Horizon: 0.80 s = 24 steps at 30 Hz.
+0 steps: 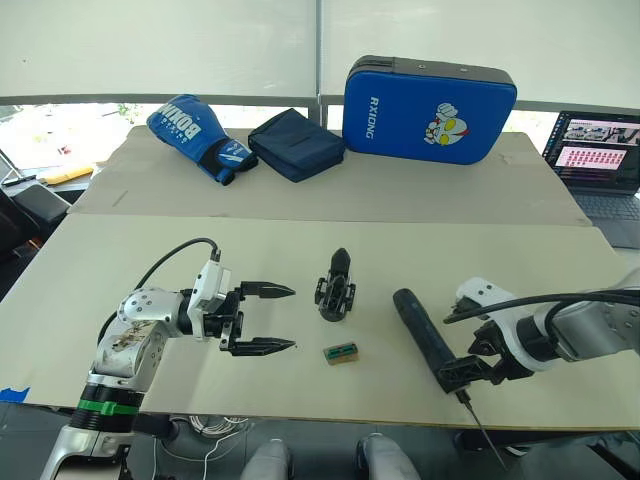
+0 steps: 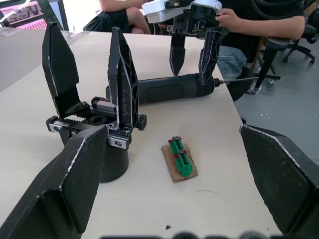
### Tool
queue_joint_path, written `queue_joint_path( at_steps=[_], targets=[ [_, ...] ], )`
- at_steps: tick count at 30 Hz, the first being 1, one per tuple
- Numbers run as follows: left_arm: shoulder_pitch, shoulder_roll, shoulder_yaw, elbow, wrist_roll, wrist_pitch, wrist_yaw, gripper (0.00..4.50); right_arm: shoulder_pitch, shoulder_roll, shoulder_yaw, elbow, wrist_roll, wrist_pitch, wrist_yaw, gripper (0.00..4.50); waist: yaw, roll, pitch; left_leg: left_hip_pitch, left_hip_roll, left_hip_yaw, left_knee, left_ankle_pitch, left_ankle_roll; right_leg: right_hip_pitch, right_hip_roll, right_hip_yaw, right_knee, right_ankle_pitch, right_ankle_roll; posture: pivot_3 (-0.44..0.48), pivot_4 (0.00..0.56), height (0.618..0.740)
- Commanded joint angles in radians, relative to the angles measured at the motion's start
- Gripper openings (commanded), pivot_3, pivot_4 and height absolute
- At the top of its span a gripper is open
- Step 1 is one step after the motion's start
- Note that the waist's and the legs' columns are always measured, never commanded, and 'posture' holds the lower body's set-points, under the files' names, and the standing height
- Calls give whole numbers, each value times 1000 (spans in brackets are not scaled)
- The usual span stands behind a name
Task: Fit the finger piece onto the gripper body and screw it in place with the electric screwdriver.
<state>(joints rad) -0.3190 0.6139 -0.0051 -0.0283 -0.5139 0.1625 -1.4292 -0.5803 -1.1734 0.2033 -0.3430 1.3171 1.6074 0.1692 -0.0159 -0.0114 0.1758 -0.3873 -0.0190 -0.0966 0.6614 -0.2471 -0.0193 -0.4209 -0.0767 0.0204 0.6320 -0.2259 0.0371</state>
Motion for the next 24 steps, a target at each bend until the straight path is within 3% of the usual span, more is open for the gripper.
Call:
queue_joint_path(
  at_steps=[1,11,19,24],
  targets=[
    [15,3,-9,-45,-9,8,13,4500,-47,14,55,28,10,7,-53,4475,0,0,0,0,0,0,0,0,0,0,0,0,0,0,0,0,150,740],
    [44,6,-7,-80,-15,18,47,4500,-48,54,133,83,6,7,-143,4475,1,-3,-2,0,0,0,0,0,0,0,0,0,0,0,0,0,150,740],
    [62,22,6,-89,-22,16,48,4500,-8,-8,188,38,58,7,-118,1980,10,-6,-3,0,0,0,0,0,0,1,0,-1,-1,0,0,0,150,740],
    [61,36,9,-87,-25,19,40,4500,9,-32,168,41,44,7,-97,1933,13,-6,-4,0,0,0,0,0,0,1,0,-1,-1,0,0,0,150,740]
  ],
)
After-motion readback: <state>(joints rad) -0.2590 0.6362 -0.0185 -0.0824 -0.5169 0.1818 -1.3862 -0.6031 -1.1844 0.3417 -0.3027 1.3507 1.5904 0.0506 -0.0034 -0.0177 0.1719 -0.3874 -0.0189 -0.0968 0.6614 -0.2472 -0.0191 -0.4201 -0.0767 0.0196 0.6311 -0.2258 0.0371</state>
